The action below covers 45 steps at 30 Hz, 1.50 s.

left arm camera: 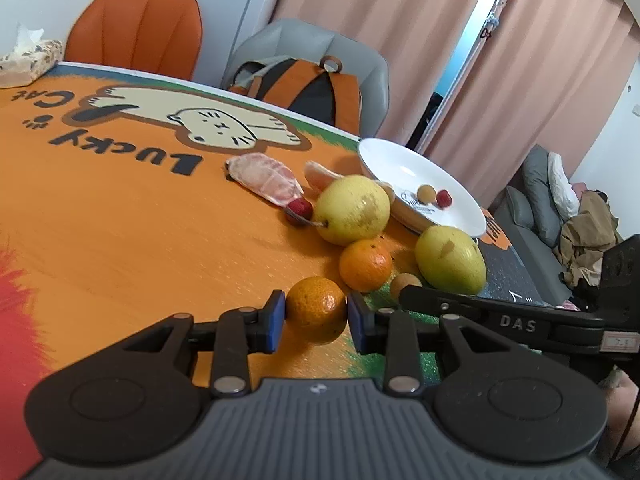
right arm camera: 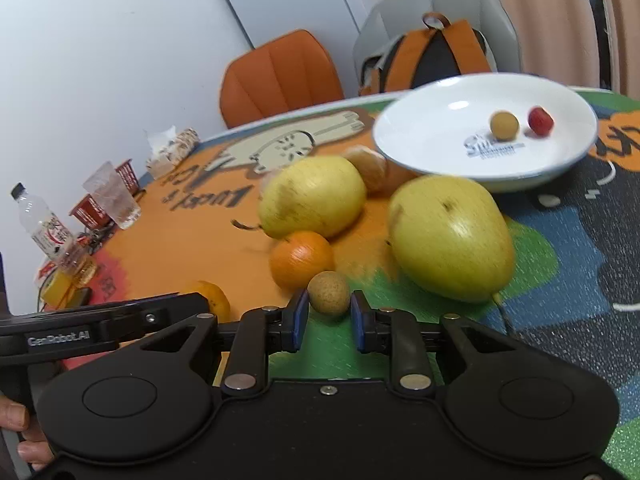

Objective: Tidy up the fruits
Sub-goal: 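Grasp a small brown fruit with the right tool while the left tool grasps a mandarin orange, then carry the brown fruit and mandarin onto the white plate and release both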

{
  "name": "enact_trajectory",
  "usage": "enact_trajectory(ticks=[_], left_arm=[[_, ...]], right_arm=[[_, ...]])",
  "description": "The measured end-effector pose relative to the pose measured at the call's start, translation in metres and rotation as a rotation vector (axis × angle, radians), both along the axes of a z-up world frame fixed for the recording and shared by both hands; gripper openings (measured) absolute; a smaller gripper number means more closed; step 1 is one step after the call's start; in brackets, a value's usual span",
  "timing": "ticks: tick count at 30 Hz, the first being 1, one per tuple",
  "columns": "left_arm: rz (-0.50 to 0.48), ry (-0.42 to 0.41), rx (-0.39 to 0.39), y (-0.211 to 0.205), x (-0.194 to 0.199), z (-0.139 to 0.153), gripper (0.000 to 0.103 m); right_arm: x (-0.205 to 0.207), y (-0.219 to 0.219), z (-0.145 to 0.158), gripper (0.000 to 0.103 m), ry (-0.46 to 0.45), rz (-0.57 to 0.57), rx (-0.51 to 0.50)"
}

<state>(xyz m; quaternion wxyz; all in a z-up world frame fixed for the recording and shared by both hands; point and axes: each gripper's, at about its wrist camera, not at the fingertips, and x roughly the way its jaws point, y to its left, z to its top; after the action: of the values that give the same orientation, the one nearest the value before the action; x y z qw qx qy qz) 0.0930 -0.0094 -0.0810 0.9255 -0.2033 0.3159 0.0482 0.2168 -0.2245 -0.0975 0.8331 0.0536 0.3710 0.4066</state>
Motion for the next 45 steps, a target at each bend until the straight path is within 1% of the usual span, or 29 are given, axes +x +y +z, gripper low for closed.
enact_trajectory(ticks=[6,13,23,28,33,37,40,45], left_arm=[[0.018,-0.014,0.016,0.007,-0.002,0.009,0.032],[0.037,-0.035,0.044,0.015,0.003,0.021,0.032],[0.024,-0.062,0.062,0.017,0.02,0.036,0.032],[0.017,-0.055,0.069,0.017,0.03,0.039,0.032],[0.007,-0.051,0.088,0.015,0.043,0.043,0.032],[-0.009,-0.048,0.097,0.01,0.057,0.045,0.032],[-0.027,-0.057,0.095,0.005,0.069,0.047,0.032],[-0.064,-0.092,0.096,-0.003,0.094,0.059,0.032]], right_arm=[[0.002,0.002,0.017,0.024,-0.04,-0.001,0.016],[0.009,0.001,0.03,0.024,-0.081,-0.028,0.025],[0.033,-0.01,0.047,0.024,-0.137,-0.096,0.046],[0.049,-0.019,0.048,0.024,-0.14,-0.134,0.051],[0.062,-0.029,0.044,0.024,-0.144,-0.168,0.084],[0.066,-0.042,0.038,0.024,-0.147,-0.218,0.103],[0.065,-0.049,0.037,0.024,-0.171,-0.241,0.106],[0.078,-0.055,0.023,0.024,-0.097,-0.268,0.136]])
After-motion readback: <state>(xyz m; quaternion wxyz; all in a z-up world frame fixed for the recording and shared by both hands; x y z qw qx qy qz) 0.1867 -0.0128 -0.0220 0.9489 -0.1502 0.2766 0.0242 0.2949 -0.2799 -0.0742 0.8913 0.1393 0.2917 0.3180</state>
